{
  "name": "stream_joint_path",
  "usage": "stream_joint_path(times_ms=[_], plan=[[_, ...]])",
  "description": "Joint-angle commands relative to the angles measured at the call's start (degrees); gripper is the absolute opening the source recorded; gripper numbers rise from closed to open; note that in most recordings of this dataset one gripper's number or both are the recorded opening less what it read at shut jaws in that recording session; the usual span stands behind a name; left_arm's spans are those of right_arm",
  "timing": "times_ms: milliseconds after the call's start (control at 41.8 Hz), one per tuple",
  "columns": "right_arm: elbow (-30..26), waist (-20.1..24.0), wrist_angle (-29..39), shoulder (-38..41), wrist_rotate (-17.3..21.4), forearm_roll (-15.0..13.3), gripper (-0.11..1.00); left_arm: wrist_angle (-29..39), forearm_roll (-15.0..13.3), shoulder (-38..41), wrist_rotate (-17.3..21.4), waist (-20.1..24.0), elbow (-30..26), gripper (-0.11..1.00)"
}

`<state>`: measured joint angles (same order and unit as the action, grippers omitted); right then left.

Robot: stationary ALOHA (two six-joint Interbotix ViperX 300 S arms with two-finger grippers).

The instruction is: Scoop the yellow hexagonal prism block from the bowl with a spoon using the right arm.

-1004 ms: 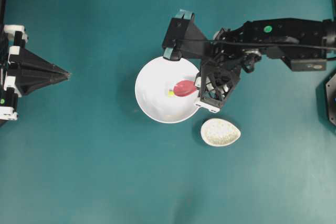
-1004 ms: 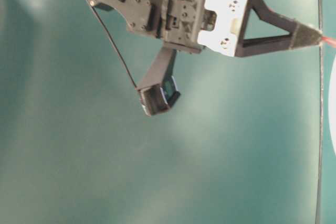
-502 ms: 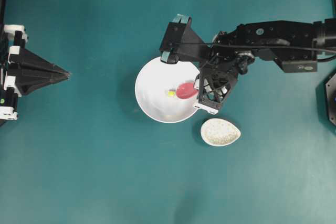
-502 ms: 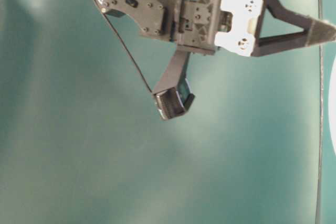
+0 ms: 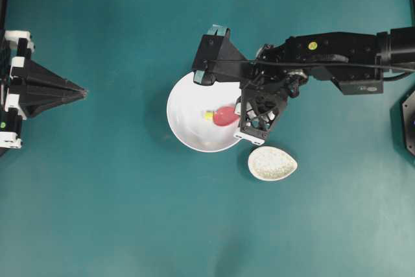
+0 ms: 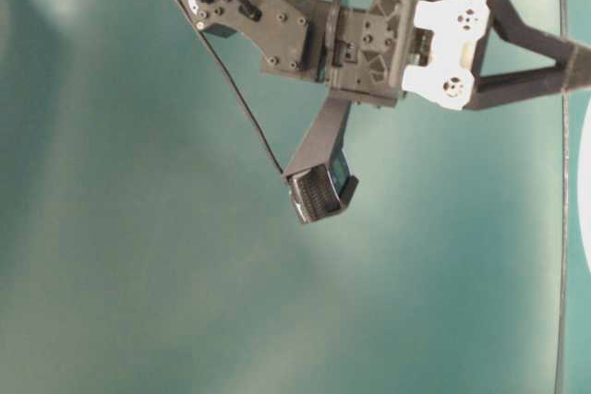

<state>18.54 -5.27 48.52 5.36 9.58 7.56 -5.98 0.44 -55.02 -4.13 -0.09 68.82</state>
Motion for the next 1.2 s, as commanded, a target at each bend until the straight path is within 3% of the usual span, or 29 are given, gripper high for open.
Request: stream_joint_path(times_ms=[0, 430, 717, 1171], plan=[[-1.4, 0.3, -1.8, -0.8, -0.2, 0.3, 0.23, -0.3, 0.2, 0.5, -0.1, 0.0, -0.4, 0.01], [-1.4, 0.3, -10.8, 0.4, -0.4, -0.4, 0.23, -0.3, 0.2, 0.5, -0.1, 0.0, -0.4, 0.01], [-1.4, 0.2, -15.6, 0.4, 0.2, -2.3, 0.23, -0.3, 0.2, 0.5, -0.1, 0.0, -0.4, 0.01], [0.1, 0.2, -16.6, -1.8, 0.6, -2.3, 0.23, -0.3, 0.1, 0.5, -0.1, -0.1, -0.4, 0.01]])
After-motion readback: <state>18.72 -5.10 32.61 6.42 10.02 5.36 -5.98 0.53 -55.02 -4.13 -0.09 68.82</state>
